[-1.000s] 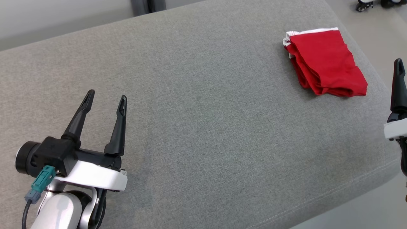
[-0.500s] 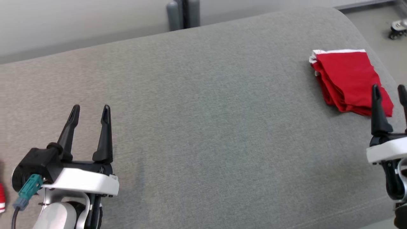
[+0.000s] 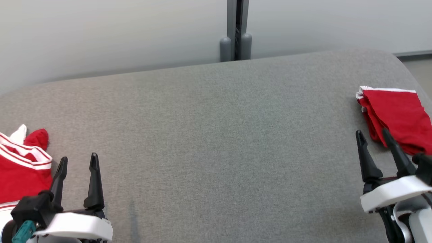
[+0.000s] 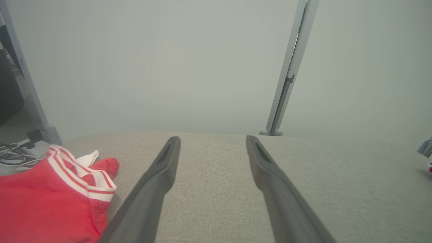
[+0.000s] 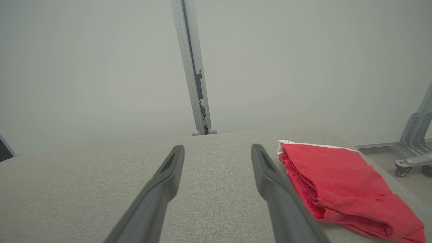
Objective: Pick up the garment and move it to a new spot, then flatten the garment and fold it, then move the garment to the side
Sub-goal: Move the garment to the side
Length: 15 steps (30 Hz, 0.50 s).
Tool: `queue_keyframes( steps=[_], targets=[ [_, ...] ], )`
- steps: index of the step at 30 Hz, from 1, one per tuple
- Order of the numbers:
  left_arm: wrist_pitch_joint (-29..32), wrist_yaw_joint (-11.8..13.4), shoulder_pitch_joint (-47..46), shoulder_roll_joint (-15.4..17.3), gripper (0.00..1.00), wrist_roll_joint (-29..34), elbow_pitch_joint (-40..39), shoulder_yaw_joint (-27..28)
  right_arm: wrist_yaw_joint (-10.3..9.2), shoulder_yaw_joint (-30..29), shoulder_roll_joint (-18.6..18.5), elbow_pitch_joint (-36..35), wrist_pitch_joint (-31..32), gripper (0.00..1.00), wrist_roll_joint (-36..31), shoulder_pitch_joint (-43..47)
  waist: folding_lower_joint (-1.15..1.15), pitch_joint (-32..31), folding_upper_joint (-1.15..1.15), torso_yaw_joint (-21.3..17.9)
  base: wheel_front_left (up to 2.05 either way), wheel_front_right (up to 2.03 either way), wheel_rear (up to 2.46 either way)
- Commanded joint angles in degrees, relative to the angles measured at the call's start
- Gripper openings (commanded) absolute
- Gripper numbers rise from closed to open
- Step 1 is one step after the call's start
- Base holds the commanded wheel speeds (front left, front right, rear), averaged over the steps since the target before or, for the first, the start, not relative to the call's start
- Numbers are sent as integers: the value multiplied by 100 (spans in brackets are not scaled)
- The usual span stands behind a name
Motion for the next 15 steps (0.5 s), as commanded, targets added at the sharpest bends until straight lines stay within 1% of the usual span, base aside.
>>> queue_keyframes(
  steps=[1, 10, 15],
  targets=[
    [-28, 38, 96, 32, 100, 14, -27, 13, -2, -16, 20, -61, 56, 100, -19, 135, 0, -167, 0, 137, 0, 0, 0],
    [-26, 83, 517, 177, 100, 124, -29, -36, -2, -81, 251, -571, 282, 100, -229, 781, 0, -535, 0, 335, 0, 0, 0],
    [13, 14, 702, 287, 100, 171, -25, -100, -2, -140, 386, -909, 428, 100, -314, 1141, 0, -641, 0, 368, 0, 0, 0]
  ],
)
